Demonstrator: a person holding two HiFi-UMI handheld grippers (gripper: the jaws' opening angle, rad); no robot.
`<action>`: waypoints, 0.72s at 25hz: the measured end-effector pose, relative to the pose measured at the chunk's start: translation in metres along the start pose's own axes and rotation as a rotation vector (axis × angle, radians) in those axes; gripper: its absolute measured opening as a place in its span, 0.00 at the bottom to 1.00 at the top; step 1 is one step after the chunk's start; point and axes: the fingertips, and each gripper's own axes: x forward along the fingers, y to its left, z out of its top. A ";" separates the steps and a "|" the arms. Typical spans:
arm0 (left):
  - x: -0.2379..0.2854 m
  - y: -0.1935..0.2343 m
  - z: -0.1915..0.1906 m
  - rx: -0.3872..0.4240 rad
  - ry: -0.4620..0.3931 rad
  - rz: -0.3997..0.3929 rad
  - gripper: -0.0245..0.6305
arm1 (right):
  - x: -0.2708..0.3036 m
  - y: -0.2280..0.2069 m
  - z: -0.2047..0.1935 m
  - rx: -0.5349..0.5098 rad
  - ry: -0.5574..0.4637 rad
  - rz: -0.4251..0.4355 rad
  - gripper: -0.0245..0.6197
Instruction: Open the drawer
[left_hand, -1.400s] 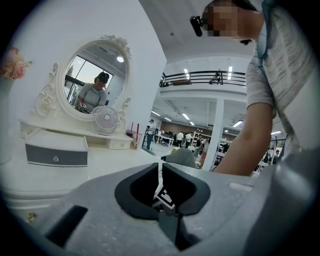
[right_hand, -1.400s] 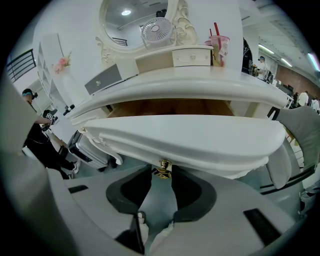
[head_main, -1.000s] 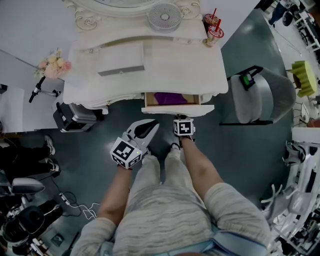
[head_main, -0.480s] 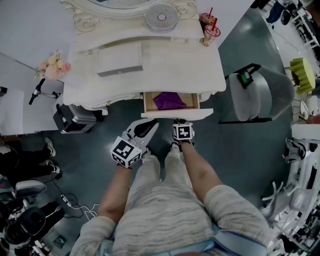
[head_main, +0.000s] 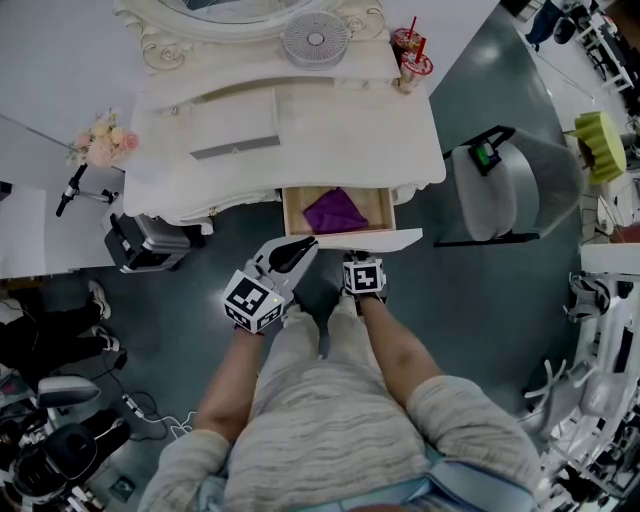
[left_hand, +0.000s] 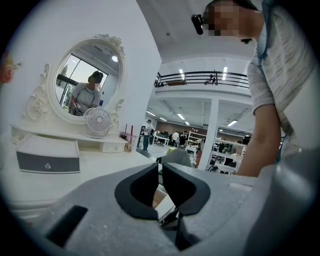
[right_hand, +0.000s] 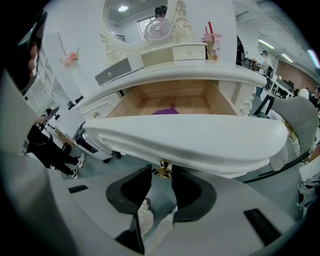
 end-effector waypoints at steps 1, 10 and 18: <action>0.001 0.000 0.001 0.000 0.000 -0.001 0.09 | -0.001 0.000 -0.002 -0.001 0.002 0.001 0.23; 0.006 0.002 0.006 0.007 -0.001 -0.012 0.09 | -0.007 0.003 -0.015 -0.005 0.019 0.006 0.23; 0.006 0.001 0.007 0.010 -0.002 -0.022 0.09 | -0.013 0.006 -0.031 0.007 0.036 0.011 0.23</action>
